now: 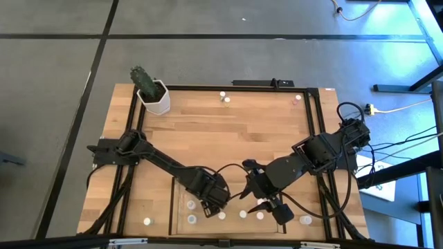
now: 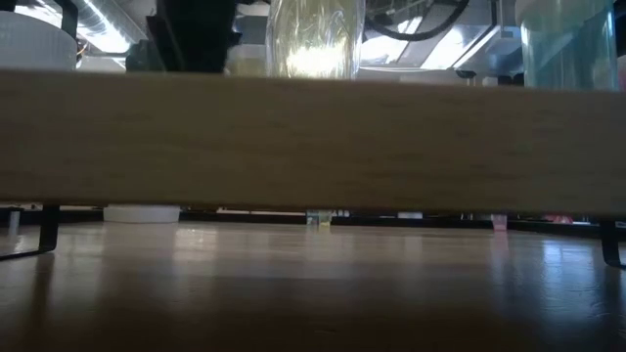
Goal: Pick and place medicine bottles onto shelf by color
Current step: Put the bottom yellow pill bottle on the shelf aligned with the other yellow pill bottle
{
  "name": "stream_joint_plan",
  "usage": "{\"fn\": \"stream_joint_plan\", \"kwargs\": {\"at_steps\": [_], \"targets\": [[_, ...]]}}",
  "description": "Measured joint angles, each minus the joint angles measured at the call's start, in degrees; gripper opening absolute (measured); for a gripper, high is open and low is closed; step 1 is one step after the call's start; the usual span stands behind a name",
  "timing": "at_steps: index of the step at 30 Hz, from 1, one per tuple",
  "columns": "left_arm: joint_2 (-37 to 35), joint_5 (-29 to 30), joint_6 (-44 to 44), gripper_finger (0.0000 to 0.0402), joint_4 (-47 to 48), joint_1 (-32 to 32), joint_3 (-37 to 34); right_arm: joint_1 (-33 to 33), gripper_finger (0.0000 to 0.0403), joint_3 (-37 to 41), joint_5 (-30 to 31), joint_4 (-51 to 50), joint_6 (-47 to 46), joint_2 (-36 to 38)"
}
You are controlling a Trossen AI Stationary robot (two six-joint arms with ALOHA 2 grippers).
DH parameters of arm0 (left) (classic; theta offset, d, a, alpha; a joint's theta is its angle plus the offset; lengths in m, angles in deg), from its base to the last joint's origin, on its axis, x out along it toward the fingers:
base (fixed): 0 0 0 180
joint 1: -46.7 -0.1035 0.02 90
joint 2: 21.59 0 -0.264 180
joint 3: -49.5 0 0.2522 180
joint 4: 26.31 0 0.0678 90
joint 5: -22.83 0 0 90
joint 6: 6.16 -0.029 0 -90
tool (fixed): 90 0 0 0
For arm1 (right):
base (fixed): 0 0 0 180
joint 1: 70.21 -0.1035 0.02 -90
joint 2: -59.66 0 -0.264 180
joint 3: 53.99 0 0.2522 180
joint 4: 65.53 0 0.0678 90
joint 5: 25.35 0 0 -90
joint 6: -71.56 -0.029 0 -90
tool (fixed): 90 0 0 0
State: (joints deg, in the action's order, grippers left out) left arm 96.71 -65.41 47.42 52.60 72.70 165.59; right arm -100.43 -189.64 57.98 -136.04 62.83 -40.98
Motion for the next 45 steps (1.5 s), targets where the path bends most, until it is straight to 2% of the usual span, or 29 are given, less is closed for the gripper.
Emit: {"fn": "stream_joint_plan", "kwargs": {"at_steps": [24, 38, 45], "targets": [[0.0, 3.1, -0.1, 0.0186, -5.7, -0.2, 0.0, 0.0, 0.0207, 0.0, 0.0, 0.0, 0.0, 0.0], [-2.1, 3.0, -0.2, 0.0186, -3.8, 0.4, -0.1, 0.0, 0.0207, 0.0, 0.0, 0.0, 0.0, 0.0], [-2.8, 3.7, -4.2, 0.0186, -2.7, -2.7, -0.1, 0.0, 0.0207, 0.0, 0.0, 0.0, 0.0, 0.0]]}}
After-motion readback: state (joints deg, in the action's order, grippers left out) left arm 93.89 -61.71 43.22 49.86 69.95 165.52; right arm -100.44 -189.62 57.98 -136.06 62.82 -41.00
